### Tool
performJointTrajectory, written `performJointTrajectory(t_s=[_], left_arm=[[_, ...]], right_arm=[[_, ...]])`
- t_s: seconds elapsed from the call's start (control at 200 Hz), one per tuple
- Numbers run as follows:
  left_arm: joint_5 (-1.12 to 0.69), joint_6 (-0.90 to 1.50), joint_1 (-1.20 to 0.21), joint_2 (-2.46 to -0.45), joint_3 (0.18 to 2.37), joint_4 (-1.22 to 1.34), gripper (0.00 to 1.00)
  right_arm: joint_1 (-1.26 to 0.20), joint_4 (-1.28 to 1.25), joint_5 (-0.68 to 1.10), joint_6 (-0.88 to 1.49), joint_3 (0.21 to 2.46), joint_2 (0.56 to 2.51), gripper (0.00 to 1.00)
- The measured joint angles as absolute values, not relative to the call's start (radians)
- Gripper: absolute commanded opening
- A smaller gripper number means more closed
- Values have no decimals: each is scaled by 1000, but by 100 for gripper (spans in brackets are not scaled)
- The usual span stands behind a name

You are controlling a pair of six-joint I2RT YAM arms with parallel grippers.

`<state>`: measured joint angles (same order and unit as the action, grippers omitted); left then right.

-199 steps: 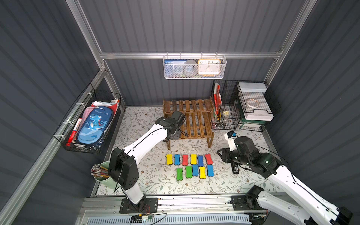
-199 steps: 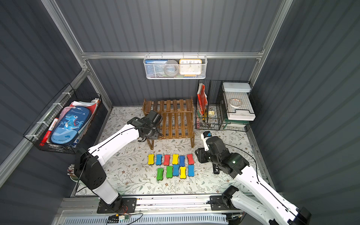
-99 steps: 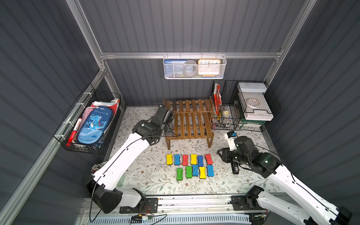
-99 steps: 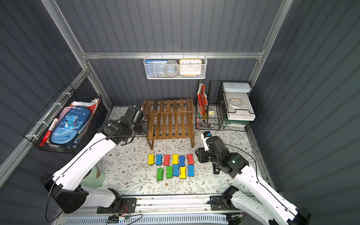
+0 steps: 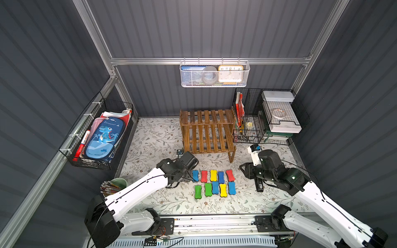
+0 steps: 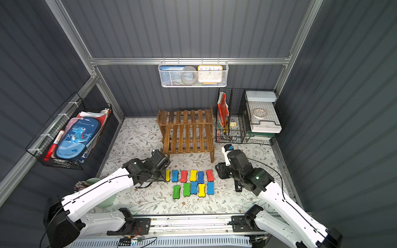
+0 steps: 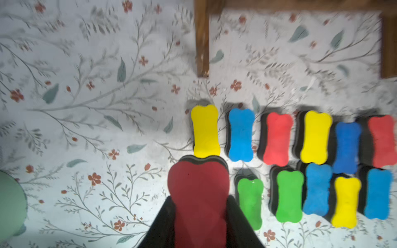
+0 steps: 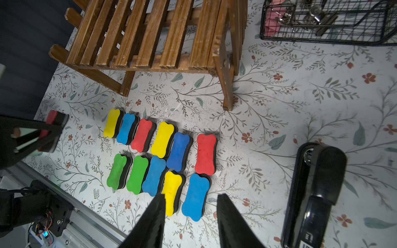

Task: Remove the whiteboard erasers from the shelf
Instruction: Pick up the whiteboard eraser from the shelf, then place the whiteboard eraser at the center of the board.

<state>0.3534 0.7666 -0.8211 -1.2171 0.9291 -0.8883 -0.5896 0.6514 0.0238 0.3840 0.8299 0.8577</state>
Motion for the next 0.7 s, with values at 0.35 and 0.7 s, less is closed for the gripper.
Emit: performJointTrajectory(t_s=[0.35,0.7], left_arm=[[204,866,-871,-1270,754,-733,33],[210,865,-879,-1395,765,-677,33]], right_arm=[[-585,651,24,384,830,862,44],[-578,651,27,384,830,872,44]])
